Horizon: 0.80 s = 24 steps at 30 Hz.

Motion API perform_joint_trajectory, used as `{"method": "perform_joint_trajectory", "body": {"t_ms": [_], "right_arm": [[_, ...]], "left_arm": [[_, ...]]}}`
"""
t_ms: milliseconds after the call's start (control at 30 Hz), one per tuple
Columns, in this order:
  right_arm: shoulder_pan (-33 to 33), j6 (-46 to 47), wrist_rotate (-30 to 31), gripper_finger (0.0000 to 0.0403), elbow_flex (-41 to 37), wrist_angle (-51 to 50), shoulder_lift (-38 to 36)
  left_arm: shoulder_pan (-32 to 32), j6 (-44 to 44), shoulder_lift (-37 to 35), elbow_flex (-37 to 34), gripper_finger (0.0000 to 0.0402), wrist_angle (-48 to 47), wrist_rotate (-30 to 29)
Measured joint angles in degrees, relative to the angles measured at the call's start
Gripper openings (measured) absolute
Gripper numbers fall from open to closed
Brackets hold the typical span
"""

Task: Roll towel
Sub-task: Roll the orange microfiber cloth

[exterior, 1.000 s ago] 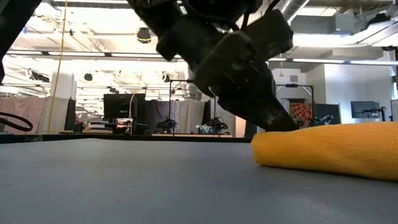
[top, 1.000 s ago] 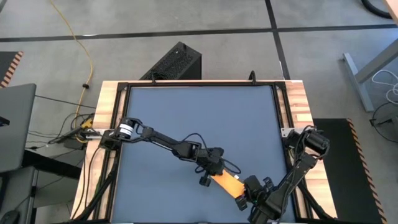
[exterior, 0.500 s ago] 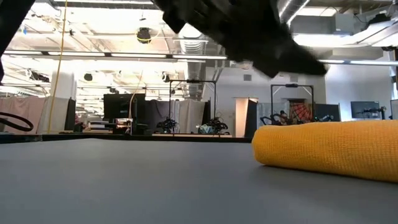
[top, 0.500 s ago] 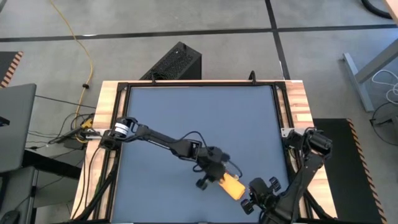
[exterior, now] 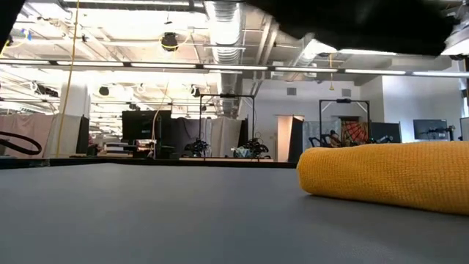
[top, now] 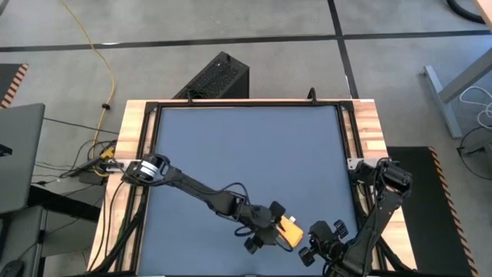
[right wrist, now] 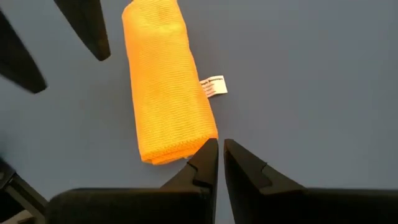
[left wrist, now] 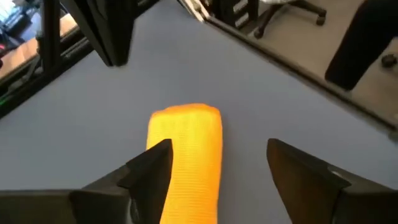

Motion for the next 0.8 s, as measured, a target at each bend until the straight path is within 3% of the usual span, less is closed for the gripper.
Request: {"method": "perform_joint_trajectory", "body": {"t_ms": [433,800], "right_arm": [[-0.8,-0.2,0.1,0.0053,0.0,0.4,0.0],[-0.3,-0.2,0.1,0.0053,0.0,0.3,0.0]], "left_arm": [[1.9,-1.5,13.4,19.6,0.0261,-15.0,-1.5],[3.5,-5.6,18.1,22.4,0.026,-18.5,-3.1]]}}
